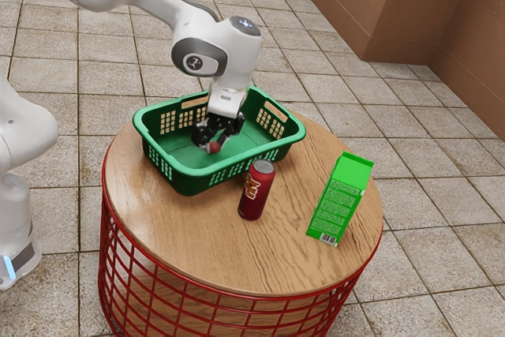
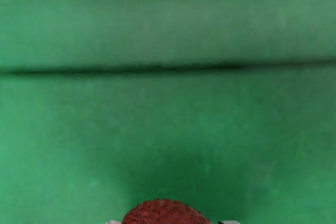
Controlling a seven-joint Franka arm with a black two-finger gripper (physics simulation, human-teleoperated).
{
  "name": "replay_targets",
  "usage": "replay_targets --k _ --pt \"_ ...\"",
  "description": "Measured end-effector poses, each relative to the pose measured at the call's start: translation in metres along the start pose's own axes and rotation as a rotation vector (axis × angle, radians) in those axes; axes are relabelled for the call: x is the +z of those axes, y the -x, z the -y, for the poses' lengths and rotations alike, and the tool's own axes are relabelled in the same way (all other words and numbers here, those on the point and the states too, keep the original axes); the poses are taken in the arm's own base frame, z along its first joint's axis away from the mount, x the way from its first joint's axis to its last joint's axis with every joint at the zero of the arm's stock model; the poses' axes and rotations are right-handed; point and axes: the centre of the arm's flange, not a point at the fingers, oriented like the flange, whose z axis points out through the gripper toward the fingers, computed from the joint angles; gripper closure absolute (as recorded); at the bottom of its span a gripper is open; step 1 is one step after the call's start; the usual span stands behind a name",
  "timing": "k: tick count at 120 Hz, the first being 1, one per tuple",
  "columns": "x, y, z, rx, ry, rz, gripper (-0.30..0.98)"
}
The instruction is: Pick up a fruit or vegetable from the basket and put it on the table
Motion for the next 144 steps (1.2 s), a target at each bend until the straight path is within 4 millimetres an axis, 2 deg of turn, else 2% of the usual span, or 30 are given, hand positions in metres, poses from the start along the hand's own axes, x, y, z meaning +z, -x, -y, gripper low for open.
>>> replay_targets --k 24,44,68,84,98,117,129,144 --pt "-0.005 0.003 0.003 -0.016 -0.002 -0.011 0.52" --pt "-0.029 -0.004 0.006 -0.010 -0.025 -0.020 0.51" --pt "-0.067 -0.038 -0.017 0.064 -0.049 -0.025 0.51" --pt "-0.095 -0.061 -0.044 0.117 -0.073 -0.010 0.51" --pt "-0.116 -0.088 -0.069 0.167 -0.100 0.007 0.51" --pt "-0.154 -0.130 -0.105 0.232 -0.144 -0.016 0.50" --pt "-0.157 -0.157 -0.125 0.280 -0.139 -0.020 0.50" --pt "-0.137 -0.198 -0.143 0.327 -0.115 0.021 0.51"
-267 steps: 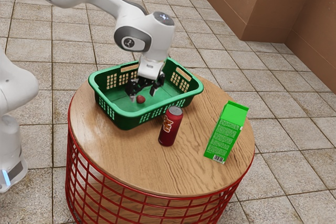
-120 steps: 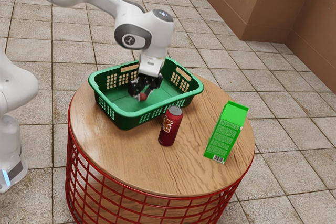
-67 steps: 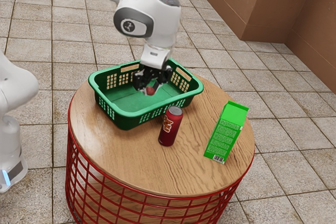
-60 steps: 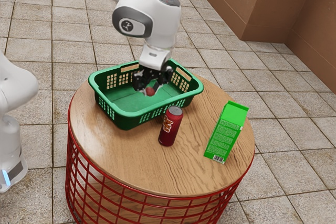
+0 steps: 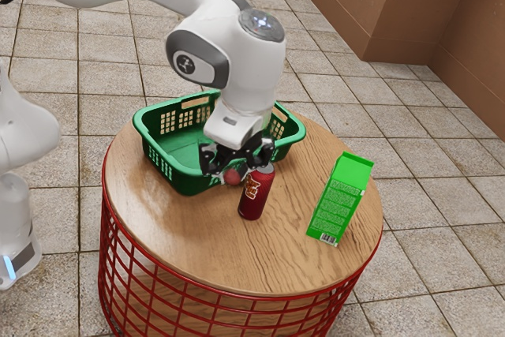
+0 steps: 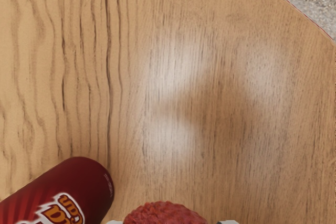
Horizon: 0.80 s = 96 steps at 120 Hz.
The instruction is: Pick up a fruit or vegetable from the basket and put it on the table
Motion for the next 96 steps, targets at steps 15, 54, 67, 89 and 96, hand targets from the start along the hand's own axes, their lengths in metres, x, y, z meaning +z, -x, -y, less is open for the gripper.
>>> replay_targets --k 15,54,67,89,96 --pt "0.017 -0.017 0.003 -0.007 0.023 0.018 0.51" --pt "0.067 -0.045 0.010 -0.034 0.075 0.074 0.51" --pt "0.073 -0.044 0.013 -0.047 0.089 0.075 0.32" --pt "0.084 -0.032 0.021 -0.088 0.134 0.074 0.09" --pt "0.085 -0.030 0.022 -0.093 0.142 0.075 0.06"
